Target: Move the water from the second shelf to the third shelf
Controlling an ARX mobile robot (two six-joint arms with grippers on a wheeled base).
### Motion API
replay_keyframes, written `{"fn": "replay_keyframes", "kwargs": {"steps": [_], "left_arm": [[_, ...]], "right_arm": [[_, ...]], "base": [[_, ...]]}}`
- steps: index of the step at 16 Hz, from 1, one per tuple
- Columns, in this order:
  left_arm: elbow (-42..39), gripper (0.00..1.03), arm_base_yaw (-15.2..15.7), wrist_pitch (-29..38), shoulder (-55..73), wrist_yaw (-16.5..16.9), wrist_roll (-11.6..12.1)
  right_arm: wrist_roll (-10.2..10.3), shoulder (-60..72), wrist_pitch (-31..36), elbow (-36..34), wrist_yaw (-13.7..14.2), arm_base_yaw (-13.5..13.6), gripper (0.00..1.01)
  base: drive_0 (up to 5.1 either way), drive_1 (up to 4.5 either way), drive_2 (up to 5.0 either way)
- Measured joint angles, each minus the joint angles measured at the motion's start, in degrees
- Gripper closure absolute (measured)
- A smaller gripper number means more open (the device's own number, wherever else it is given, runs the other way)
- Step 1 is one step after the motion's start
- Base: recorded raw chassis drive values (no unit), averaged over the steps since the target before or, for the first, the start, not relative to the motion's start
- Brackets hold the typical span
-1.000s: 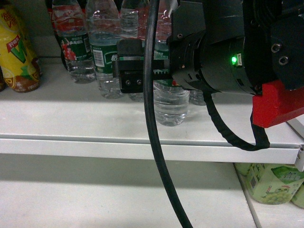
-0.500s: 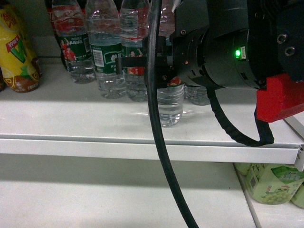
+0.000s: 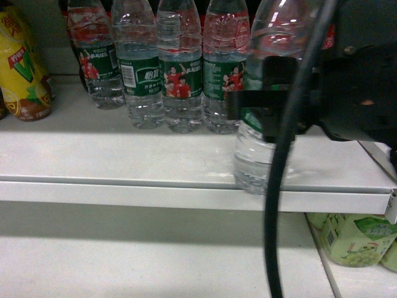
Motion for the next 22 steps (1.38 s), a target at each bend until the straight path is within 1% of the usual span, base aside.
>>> {"fn": "replay_keyframes", "kwargs": {"steps": [2,4,7,8,9,11,13,14,16,17,18,20,22], "left_arm": [[0.0,0.05,0.0,0.0,0.0,0.0,0.0],[0.0,0.05,0.0,0.0,0.0,0.0,0.0],[0.0,0.05,0.0,0.0,0.0,0.0,0.0],[0.0,0.05,0.0,0.0,0.0,0.0,0.0],[0.0,0.05,0.0,0.0,0.0,0.0,0.0],[0.0,0.05,0.0,0.0,0.0,0.0,0.0],[0.0,0.05,0.0,0.0,0.0,0.0,0.0],[0.0,0.05,0.0,0.0,0.0,0.0,0.0],[0.0,0.05,0.0,0.0,0.0,0.0,0.0],[0.0,0.05,0.0,0.0,0.0,0.0,0.0],[0.0,0.05,0.0,0.0,0.0,0.0,0.0],[0.0,0.05,0.0,0.0,0.0,0.0,0.0],[0.0,0.05,0.0,0.0,0.0,0.0,0.0]], "right_arm": [[-0.7,-5.3,0.7,-5.2,-1.3,-2.8,0.62],[-0.7,-9.6,0.8,-9.3,-3.1,-5.6,0.62],[-1.9,-16.7,-1.4,-14.2,-5.8,-9.8,0.63],[-2.0,-19.1,-2.6,-15.2,-6.2,-11.0,0.63],[-2.1,-22.9,-3.7,-16.8,-7.2,-12.8,0.64],[-2.2,-29.3,-5.9,-19.1,-7.7,-15.4,0.64],[-2.2,-35.8,-8.8,-21.6,-8.9,-18.4,0.64],[-2.7,-39.2,-10.1,-22.7,-9.2,-20.3,0.64],[-2.8,-45.9,-14.3,-23.4,-10.8,-24.1,0.64],[-2.8,-48.9,-16.3,-23.4,-11.4,-25.4,0.64],[-2.8,-52.7,-18.6,-23.4,-11.8,-26.2,0.64],[-2.7,-59.4,-23.6,-23.5,-13.7,-27.5,0.64],[-2.1,-65.4,-29.4,-24.0,-14.3,-28.1,0.64]], "base": [[0.0,0.00,0.0],[0.0,0.00,0.0],[0.0,0.00,0.0],[0.0,0.00,0.0],[0.0,0.00,0.0],[0.0,0.00,0.0],[0.0,0.00,0.0],[0.0,0.00,0.0],[0.0,0.00,0.0],[0.0,0.00,0.0],[0.0,0.00,0.0],[0.0,0.00,0.0],[0.0,0.00,0.0]]}}
